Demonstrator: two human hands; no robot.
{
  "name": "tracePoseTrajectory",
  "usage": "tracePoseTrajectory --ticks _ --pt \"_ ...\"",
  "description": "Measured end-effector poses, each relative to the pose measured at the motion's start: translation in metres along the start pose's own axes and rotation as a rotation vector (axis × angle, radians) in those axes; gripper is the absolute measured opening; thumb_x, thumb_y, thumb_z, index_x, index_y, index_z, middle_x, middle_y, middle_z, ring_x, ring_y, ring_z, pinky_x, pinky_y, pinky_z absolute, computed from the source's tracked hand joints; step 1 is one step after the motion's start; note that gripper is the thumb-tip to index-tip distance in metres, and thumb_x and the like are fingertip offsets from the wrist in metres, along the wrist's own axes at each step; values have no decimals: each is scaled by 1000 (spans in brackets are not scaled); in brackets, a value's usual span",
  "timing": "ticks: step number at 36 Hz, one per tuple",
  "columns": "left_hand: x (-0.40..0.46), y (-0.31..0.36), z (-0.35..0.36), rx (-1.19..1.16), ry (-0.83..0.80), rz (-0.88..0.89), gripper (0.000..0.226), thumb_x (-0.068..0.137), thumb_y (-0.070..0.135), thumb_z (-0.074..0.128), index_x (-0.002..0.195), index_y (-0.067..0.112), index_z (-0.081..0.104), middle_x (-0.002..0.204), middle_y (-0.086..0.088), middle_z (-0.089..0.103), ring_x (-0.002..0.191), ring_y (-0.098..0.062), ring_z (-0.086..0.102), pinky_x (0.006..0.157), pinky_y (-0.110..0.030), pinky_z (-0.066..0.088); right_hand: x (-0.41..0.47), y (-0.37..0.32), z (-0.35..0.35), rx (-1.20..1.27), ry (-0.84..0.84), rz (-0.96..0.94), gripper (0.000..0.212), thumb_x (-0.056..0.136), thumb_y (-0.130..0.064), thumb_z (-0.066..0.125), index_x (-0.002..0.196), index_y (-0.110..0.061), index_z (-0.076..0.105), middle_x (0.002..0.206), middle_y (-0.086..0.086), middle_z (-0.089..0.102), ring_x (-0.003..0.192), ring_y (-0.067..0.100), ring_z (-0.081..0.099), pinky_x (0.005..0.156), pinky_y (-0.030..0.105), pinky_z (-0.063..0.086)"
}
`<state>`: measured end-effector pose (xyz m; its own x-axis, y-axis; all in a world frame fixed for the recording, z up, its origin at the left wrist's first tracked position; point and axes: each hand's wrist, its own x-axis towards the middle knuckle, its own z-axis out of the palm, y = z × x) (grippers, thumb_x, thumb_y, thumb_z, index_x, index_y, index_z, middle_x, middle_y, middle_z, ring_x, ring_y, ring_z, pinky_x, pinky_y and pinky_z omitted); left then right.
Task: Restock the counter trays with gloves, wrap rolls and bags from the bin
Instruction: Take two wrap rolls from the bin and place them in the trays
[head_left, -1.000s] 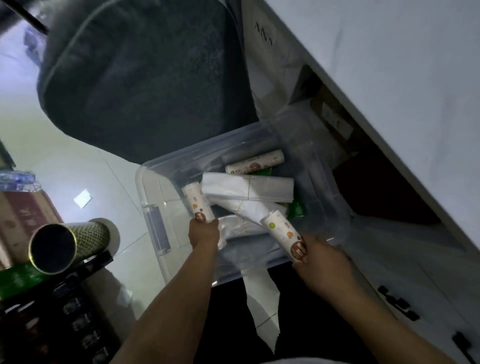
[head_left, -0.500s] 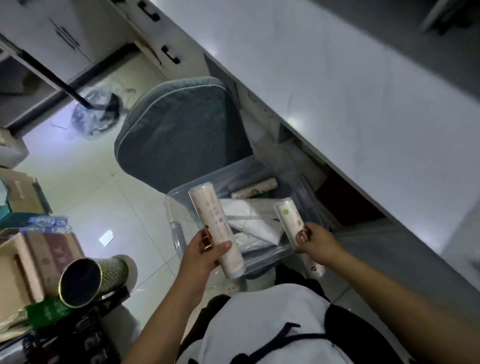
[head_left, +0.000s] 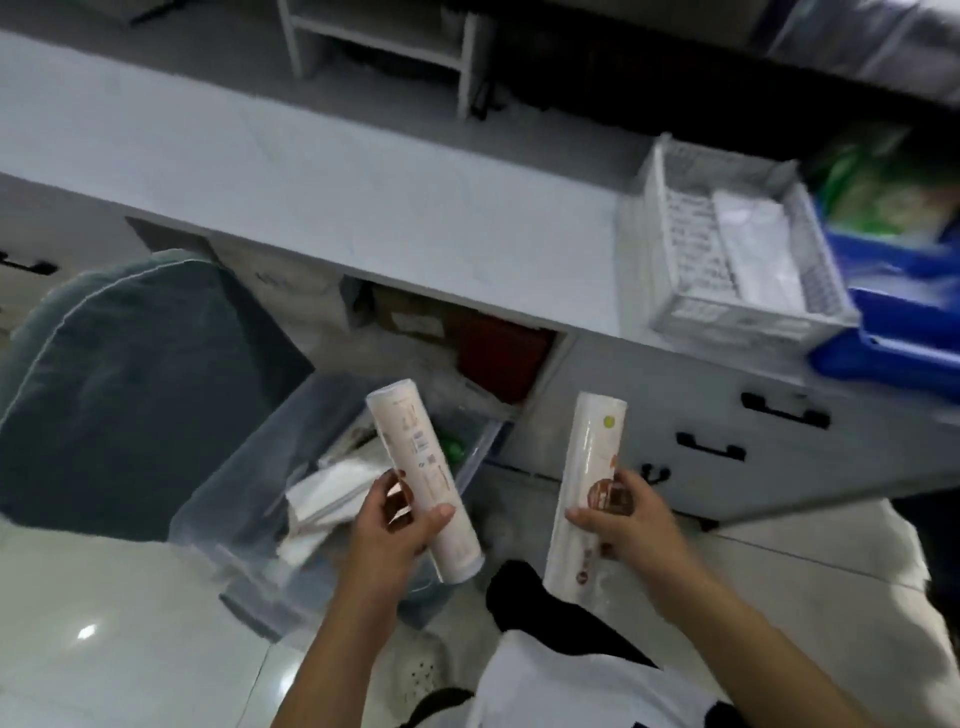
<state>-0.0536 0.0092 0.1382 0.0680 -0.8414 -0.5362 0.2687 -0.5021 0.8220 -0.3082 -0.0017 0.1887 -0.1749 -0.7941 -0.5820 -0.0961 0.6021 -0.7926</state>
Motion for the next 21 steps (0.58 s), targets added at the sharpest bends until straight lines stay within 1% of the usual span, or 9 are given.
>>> tracePoseTrajectory --ticks 3,6,7,10,12,14,16,19,21 --pt "-4 -4 24 -38 -69 1 51 72 19 83 116 35 63 109 3 74 101 -19 72 84 -45 59 -31 14 -42 71 144 23 54 72 -10 82 116 -28 56 110 -1 69 94 19 69 69 36 56" --pt "-5 2 51 -41 -157 29 61 54 32 90 111 35 67 111 -3 74 100 -21 72 76 -39 59 -55 20 -84 133 244 14 60 71 -13 83 124 -24 54 113 1 68 98 22 68 75 40 59" --pt "-4 5 60 -30 -188 42 64 52 33 93 111 34 67 113 -4 73 101 -22 72 76 -39 59 -61 21 -98 155 276 0 58 72 -13 82 122 -24 55 112 2 68 98 23 68 75 41 59" --pt "-2 13 93 40 -291 77 68 51 39 93 113 33 67 116 -4 72 104 -23 71 83 -42 59 -72 24 -133 211 350 -46 46 74 -12 80 111 -30 59 107 2 70 97 25 69 76 42 59" --pt "-2 15 118 58 -343 62 78 46 41 95 117 31 66 117 -2 72 106 -22 70 85 -41 59 -71 25 -155 256 379 -60 43 75 -14 78 111 -28 60 108 2 71 96 23 69 74 41 60" --pt "-4 13 147 78 -377 46 82 45 39 96 120 26 65 117 -3 72 105 -21 71 80 -35 60 -64 26 -178 307 390 -68 46 75 -17 77 116 -23 59 111 4 69 97 25 69 73 41 60" --pt "-9 7 178 104 -398 24 80 49 33 93 122 22 63 115 -3 73 101 -20 72 75 -30 60 -55 24 -201 372 400 -71 47 76 -18 75 119 -21 58 113 6 68 98 28 68 71 43 60" --pt "-15 2 222 115 -443 -45 74 54 24 88 124 19 62 113 -6 74 100 -23 72 75 -36 60 -42 21 -238 455 427 -95 41 79 -17 74 117 -21 59 113 6 68 99 28 68 69 42 60" --pt "-14 1 248 127 -489 -105 70 58 19 87 124 19 63 113 -7 74 101 -27 72 77 -43 59 -35 22 -264 488 421 -116 43 76 -20 75 117 -22 60 113 4 68 99 26 68 68 41 60"
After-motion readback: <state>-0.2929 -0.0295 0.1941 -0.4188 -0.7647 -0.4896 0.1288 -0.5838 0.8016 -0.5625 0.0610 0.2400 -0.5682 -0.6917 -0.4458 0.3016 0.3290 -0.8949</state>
